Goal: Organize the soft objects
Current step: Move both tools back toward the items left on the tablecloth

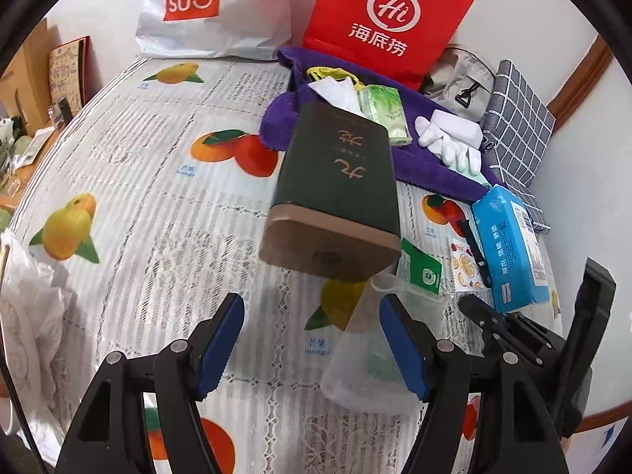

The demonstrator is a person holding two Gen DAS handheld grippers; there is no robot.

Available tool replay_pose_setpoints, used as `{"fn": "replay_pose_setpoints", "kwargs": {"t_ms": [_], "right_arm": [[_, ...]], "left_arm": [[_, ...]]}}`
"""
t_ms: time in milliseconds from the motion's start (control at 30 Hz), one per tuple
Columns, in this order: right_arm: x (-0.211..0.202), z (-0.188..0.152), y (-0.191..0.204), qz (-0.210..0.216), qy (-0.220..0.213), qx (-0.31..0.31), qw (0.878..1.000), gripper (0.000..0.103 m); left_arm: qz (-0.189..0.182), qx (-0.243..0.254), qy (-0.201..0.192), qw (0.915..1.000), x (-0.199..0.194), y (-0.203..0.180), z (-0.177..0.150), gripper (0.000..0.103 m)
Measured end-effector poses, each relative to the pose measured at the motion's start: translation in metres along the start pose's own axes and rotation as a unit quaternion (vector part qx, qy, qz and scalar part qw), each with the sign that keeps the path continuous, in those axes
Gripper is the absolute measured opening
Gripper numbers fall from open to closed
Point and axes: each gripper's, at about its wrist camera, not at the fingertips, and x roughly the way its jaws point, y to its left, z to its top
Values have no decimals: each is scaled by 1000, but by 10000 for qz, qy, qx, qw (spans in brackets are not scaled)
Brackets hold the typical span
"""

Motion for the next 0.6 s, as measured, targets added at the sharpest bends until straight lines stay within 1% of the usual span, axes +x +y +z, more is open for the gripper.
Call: {"fn": "replay_pose_setpoints", "kwargs": {"t_ms": [67,133,200,233,267,300,333,367,433,500,600], "right_arm": [[-4,-3,0,32,20,-68,10000,1],[-7,-3,-1,-7,-51,-74,10000,2],[-16,-2,1,-21,-244,-73,9997,12],[-20,-1,2,18,-321,-94,9994,31],[-23,0,5,39,-428,-138,9990,53],[-24,2,6,7,-491,-169,9987,59],[-24,4,8,-97,-561,-199,9982,62],[-22,7,9,-268,-604,-232,9975,62],[-14,13,9,-467,-540,-251,9971,62],[-4,18,8,-556,-432,-226,9973,62],[6,19,14,-939,-359,-302,9945,64]], "left_arm": [[29,-36,9,10000,-1,2,-2,69],[55,-54,1,10000,-2,3,-4,69],[69,-76,5,9999,-2,4,-6,69],[74,-95,15,9999,-2,5,-6,69],[71,-104,20,9999,-1,5,-6,69],[64,-105,22,9999,-1,5,-6,69],[54,-91,27,9999,0,5,-6,69],[49,-82,28,10000,0,5,-5,69],[17,-64,32,10000,2,5,-4,69],[-14,-72,43,10000,4,7,-3,69],[-69,-104,56,9999,7,9,0,69]]}}
